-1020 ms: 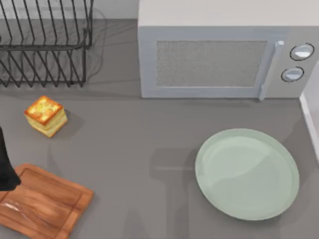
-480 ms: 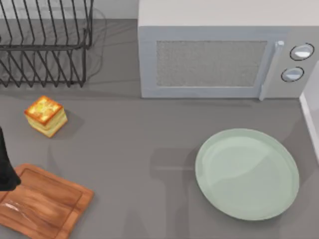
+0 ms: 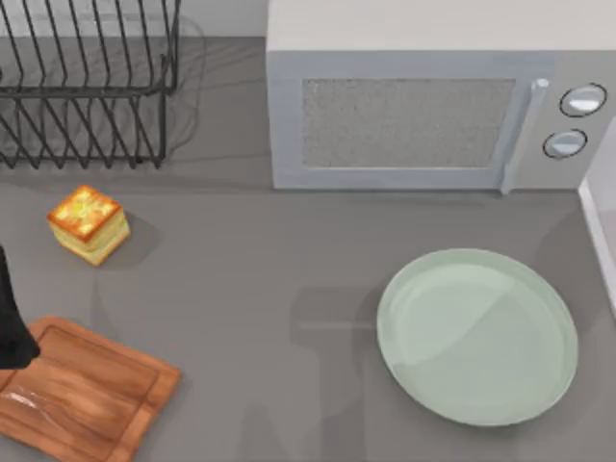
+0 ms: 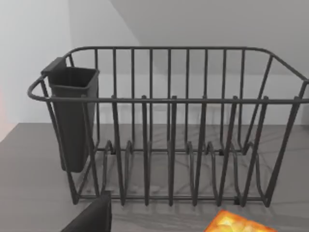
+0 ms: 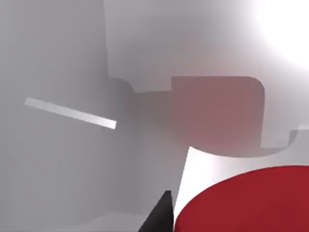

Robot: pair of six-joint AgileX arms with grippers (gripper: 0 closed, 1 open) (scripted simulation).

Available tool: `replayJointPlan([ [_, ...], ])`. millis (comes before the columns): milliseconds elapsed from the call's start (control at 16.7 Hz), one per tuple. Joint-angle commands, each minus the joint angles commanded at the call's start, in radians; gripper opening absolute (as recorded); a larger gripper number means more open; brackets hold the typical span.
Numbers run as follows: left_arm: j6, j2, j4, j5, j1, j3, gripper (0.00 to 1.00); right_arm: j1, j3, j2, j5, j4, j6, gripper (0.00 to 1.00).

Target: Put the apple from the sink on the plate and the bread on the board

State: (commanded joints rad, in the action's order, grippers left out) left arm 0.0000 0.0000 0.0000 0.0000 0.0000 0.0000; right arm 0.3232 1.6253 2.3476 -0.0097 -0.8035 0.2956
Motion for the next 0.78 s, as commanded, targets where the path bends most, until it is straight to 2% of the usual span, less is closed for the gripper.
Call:
replayJointPlan([
  [300, 0.0, 0.0, 0.0, 0.0, 0.0, 0.0, 1.0, 0.0, 0.073, -0.105, -0.001, -0.178, 0.001, 0.0],
  [780, 0.0, 0.0, 0.0, 0.0, 0.0, 0.0, 1.0, -0.034, 0.085, -0.164, 0.003, -0.203, -0.037, 0.0],
])
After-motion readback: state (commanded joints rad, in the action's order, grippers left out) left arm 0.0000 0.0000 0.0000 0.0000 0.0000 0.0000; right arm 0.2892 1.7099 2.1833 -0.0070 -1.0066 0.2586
